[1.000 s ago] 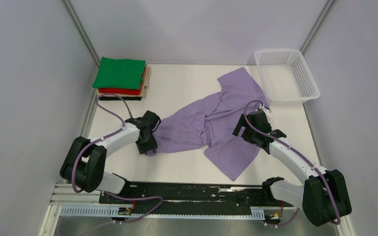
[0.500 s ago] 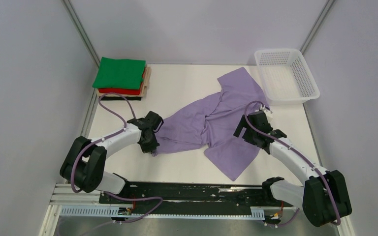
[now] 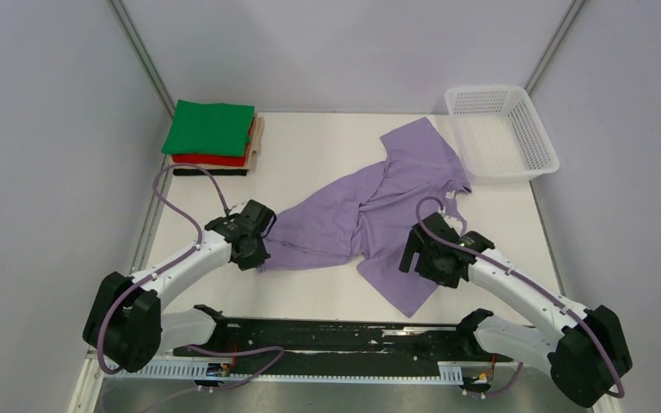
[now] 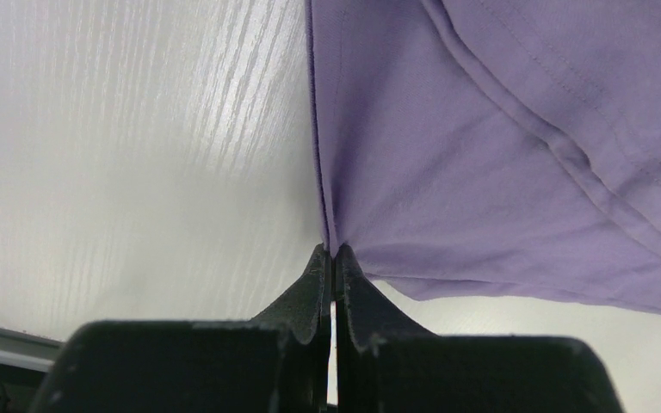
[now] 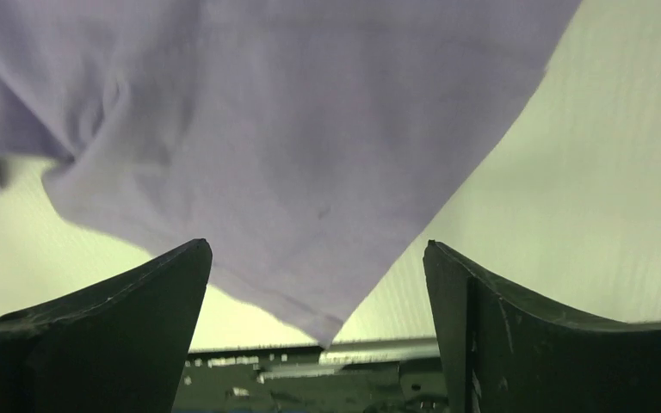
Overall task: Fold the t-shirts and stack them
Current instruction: Flatten out the tshirt
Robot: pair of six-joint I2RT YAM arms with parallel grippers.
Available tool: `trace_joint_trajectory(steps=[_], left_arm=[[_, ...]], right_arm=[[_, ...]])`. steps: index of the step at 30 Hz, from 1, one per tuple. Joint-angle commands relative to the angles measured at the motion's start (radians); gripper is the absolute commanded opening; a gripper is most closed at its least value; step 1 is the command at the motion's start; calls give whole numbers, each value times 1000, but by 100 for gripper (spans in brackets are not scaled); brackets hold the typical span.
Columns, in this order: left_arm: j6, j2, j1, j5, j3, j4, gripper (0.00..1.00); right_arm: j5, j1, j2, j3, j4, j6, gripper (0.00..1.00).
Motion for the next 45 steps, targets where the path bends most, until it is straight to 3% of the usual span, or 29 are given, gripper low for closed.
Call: trace_joint_trajectory(steps=[1, 8, 14, 21, 28, 30, 33, 39, 45], left_arm=[[10, -26, -4, -20, -14, 3, 0], [10, -67, -4, -7, -23, -2, 0], [9, -108, -3, 0, -33, -1, 0], [6, -111, -4, 4, -27, -14, 0], [-1, -105, -4, 20, -24, -14, 0], [3, -106, -4, 24, -19, -12, 0], [24, -97, -4, 34, -4, 12, 0], [70, -15, 39, 80, 50, 111, 0], [103, -1, 58, 88, 230, 105, 0]], right_arm=[[-82, 157, -4, 26, -143, 159, 92], [-83, 295, 112, 13, -143, 280, 78], [-93, 299, 161, -38, -44, 290, 64], [-92, 299, 232, -64, 4, 283, 55], [-29, 281, 296, -61, 27, 336, 24], [11, 266, 287, -46, 28, 331, 11], [71, 217, 244, -17, 38, 303, 0], [83, -13, 114, 57, 161, 125, 0], [6, -261, 18, 216, 221, -71, 0]])
